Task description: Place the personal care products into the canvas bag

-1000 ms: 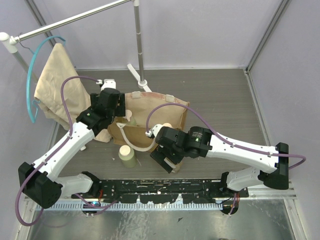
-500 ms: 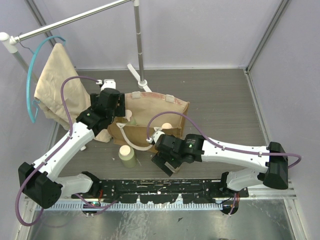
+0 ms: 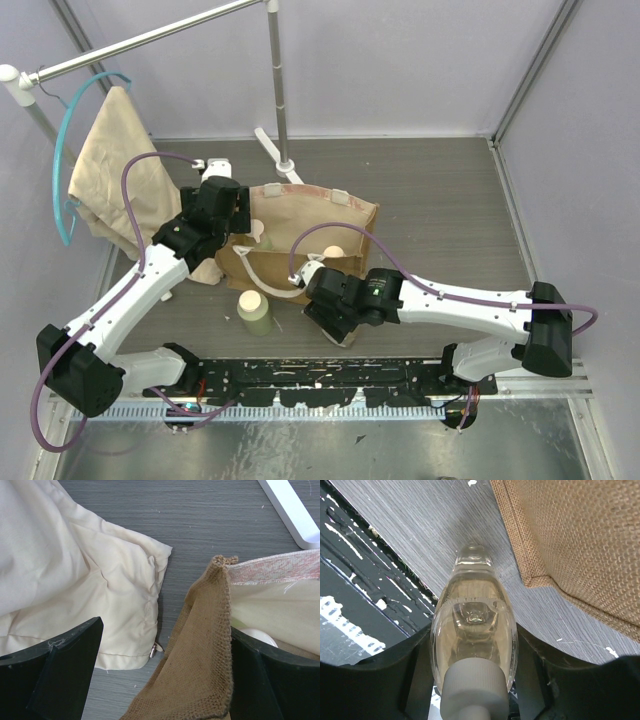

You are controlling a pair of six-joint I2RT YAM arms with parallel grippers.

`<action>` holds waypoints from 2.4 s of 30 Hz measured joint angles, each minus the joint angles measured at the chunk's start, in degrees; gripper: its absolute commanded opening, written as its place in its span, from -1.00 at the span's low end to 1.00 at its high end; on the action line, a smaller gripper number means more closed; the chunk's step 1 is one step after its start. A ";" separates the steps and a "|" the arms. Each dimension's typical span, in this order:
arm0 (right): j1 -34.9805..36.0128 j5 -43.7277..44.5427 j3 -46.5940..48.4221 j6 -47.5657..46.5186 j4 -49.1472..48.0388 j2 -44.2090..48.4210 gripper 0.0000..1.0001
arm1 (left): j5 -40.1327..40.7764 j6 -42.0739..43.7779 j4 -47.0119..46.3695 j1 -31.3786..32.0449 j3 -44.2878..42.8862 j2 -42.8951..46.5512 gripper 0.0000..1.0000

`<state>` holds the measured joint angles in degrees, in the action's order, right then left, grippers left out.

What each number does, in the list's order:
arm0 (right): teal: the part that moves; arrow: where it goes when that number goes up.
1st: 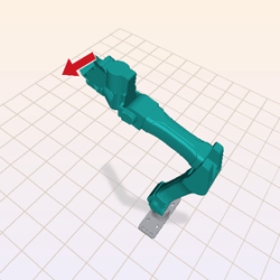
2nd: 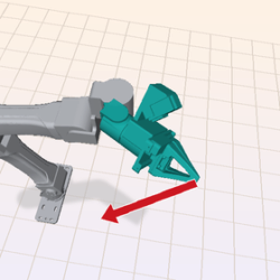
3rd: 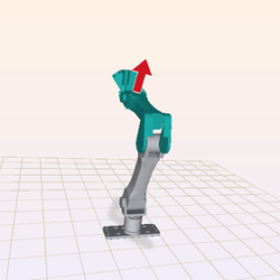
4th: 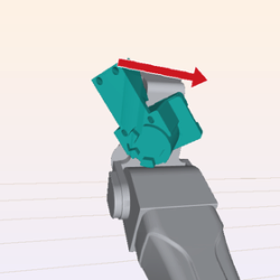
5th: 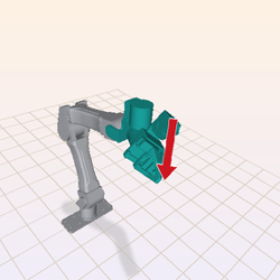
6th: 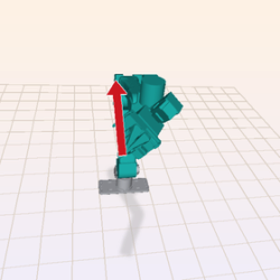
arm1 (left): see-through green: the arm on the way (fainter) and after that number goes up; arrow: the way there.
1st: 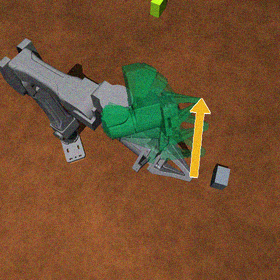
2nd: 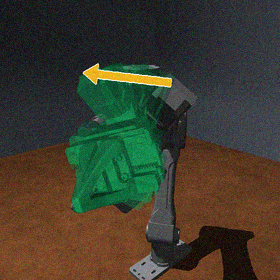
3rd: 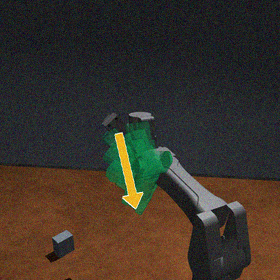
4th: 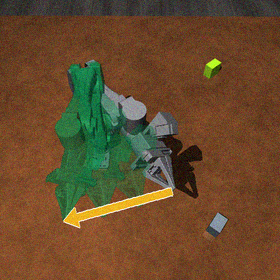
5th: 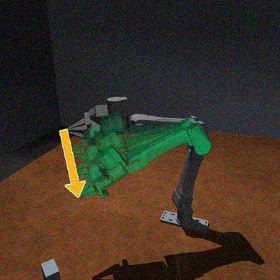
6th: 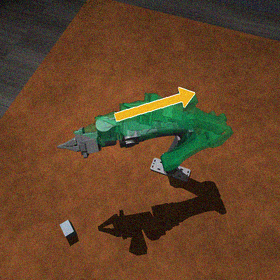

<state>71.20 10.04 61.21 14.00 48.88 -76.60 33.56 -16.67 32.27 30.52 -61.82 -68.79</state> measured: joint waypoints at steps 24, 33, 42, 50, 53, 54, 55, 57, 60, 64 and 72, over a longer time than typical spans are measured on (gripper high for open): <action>-0.50 -10.03 41.09 -1.46 20.79 -5.27 -0.99 | 0.04 -0.02 -0.31 0.00 0.22 -0.04 0.96; -9.88 -10.08 53.24 -3.15 20.11 -11.19 -0.99 | 0.42 -0.02 -0.70 -0.04 1.40 0.79 0.96; -16.28 -11.17 60.72 -4.96 13.44 -15.96 -0.99 | 0.39 -0.20 -0.72 -0.13 2.25 1.57 0.96; -19.80 -11.56 61.55 -5.18 6.71 -18.88 -0.99 | 0.33 -0.42 -0.72 -0.17 2.29 1.57 0.96; -20.94 -11.06 60.15 -5.27 4.66 -19.30 -0.99 | -0.02 -0.31 -0.92 -0.42 2.29 1.46 0.96; -21.27 -10.91 59.34 -5.25 4.17 -19.41 -0.99 | -0.11 -0.28 -1.05 -0.52 2.29 1.31 0.96; -21.49 -10.71 58.73 -5.22 3.87 -19.56 -0.99 | -0.13 -0.22 -1.22 -0.59 2.27 1.18 0.96; -21.84 -9.97 57.70 -5.20 3.78 -20.57 -0.99 | -0.37 0.02 -1.66 -0.79 2.27 0.61 0.96; -21.97 -8.57 55.98 -5.11 3.19 -22.23 -0.99 | -0.92 0.15 -2.10 -0.98 2.25 -0.28 0.96; -21.94 -6.88 51.91 -4.63 1.88 -23.93 -0.99 | -1.81 0.24 -2.40 -1.27 2.08 -1.25 0.95; -21.92 -3.08 39.60 -2.16 -1.31 -23.96 -0.99 | -3.23 1.20 -2.60 -1.75 0.96 -2.49 0.96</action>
<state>49.28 6.96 100.82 11.84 47.57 -100.55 30.33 -15.46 29.67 28.77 -60.86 -71.29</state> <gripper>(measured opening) 0.595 0.978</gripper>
